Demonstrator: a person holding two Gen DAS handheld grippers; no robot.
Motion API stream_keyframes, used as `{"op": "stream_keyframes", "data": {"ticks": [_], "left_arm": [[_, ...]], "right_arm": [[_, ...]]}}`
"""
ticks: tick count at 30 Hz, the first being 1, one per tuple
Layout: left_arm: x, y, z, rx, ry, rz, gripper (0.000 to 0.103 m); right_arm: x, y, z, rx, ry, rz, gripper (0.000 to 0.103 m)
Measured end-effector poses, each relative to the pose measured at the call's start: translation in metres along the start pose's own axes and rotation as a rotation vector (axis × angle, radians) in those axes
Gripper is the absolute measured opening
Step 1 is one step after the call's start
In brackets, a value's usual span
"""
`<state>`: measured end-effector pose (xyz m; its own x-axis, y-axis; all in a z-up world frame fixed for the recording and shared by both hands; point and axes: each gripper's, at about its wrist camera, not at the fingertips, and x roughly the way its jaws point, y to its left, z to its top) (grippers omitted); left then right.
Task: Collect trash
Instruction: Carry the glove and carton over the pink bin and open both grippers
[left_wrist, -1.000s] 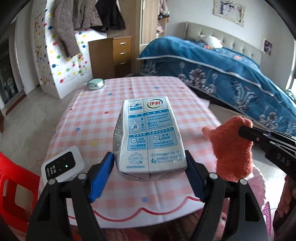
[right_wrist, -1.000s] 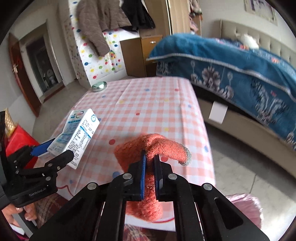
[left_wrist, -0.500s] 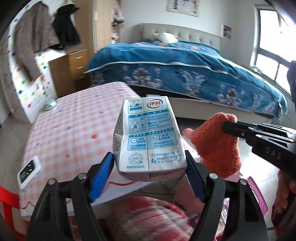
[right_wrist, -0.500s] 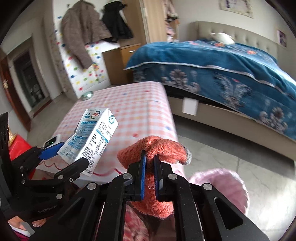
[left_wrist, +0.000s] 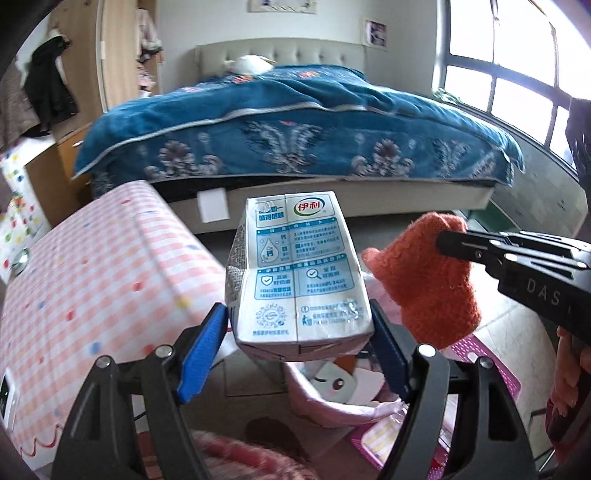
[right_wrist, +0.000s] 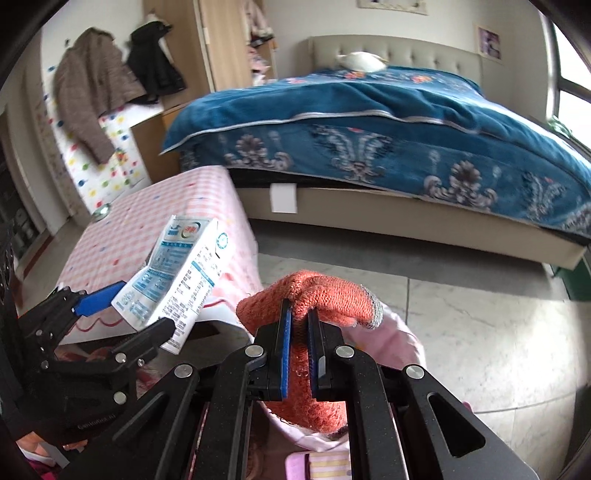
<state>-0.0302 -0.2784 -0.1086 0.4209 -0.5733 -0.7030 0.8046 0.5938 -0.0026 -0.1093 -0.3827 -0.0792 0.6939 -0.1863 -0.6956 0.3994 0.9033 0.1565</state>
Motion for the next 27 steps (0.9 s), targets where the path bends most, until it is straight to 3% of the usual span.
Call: {"op": "stream_keyframes", "data": {"ticks": [6,10,14,15,20,27], "left_arm": [[0.024,-0.019,0.011,0.027,0.033,-0.042,0.075],[0.028,-0.019,0.012,0.013,0.030,-0.035,0.089],[0.024,-0.007,0.011,-0.008,0.031,-0.002,0.089],[0.021,-0.003,0.011,-0.017,0.029,0.005,0.089],[0.004,0.019,0.009,-0.065,0.015,0.055,0.089],[-0.037,0.052,0.002,-0.147,0.007,0.150,0.090]], "right_arm": [[0.008,-0.037,0.000,0.051,0.009,-0.012,0.008],[0.020,-0.054,0.001,0.089,0.030,0.004,0.014],[0.026,-0.064,0.001,0.118,0.063,-0.001,0.039],[0.026,-0.063,0.001,0.119,0.064,-0.004,0.041],[0.019,-0.058,0.000,0.119,0.057,0.010,0.041],[0.010,-0.028,-0.002,0.060,0.053,0.094,0.042]]}}
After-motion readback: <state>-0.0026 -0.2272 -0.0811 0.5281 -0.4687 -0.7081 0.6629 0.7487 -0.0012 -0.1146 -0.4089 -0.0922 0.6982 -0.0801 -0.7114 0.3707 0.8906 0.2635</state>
